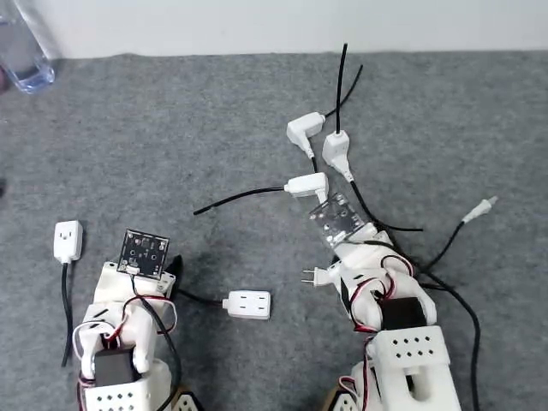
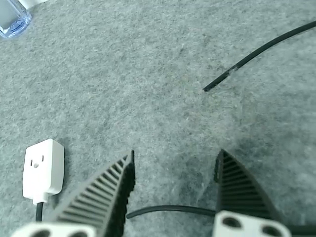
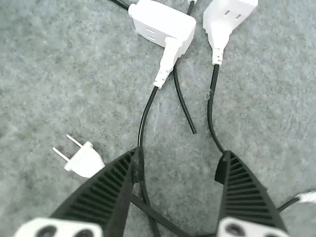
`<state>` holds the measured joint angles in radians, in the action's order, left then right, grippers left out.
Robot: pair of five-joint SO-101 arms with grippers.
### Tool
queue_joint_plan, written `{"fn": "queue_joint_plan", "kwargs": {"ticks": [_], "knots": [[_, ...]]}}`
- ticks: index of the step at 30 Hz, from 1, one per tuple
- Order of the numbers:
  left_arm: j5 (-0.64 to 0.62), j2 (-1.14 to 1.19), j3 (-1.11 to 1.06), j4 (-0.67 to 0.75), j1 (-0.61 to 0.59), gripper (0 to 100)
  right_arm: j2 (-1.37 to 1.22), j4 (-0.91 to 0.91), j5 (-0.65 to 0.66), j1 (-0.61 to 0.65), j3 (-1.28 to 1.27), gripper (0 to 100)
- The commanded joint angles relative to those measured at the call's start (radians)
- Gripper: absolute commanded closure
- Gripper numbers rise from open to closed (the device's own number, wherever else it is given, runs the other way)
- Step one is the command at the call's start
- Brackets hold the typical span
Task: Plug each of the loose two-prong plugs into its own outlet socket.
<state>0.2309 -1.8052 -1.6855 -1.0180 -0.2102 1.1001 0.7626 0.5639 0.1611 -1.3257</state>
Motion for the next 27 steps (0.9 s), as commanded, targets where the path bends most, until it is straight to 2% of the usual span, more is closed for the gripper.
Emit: {"fn": "queue_joint_plan", "kwargs": {"ticks": [1,4,8,12,18,20,24,27], "knots": [[0.006,-0.009,0.002,-0.003,0.005,75,0.008,-0.022,0.141,-0.004,0.015,75.7],[0.006,-0.009,0.002,-0.003,0.005,75,0.004,-0.018,0.201,-0.005,0.037,75.7],[0.006,-0.009,0.002,-0.003,0.005,75,-0.096,-0.012,0.209,-0.005,0.123,75.7],[0.006,-0.009,0.002,-0.003,0.005,75,-0.348,0.082,0.212,-0.005,0.310,75.7],[0.006,-0.009,0.002,-0.002,0.005,75,-0.719,0.248,0.308,0.004,0.608,75.7],[0.006,-0.009,0.002,-0.002,0.005,75,-0.783,0.255,0.365,0.015,0.638,75.7],[0.006,-0.009,0.002,-0.002,0.005,75,-0.834,0.298,0.560,0.062,0.614,75.7],[0.006,-0.009,0.002,-0.002,0.005,75,-0.835,0.298,0.591,0.107,0.586,75.7]]}}
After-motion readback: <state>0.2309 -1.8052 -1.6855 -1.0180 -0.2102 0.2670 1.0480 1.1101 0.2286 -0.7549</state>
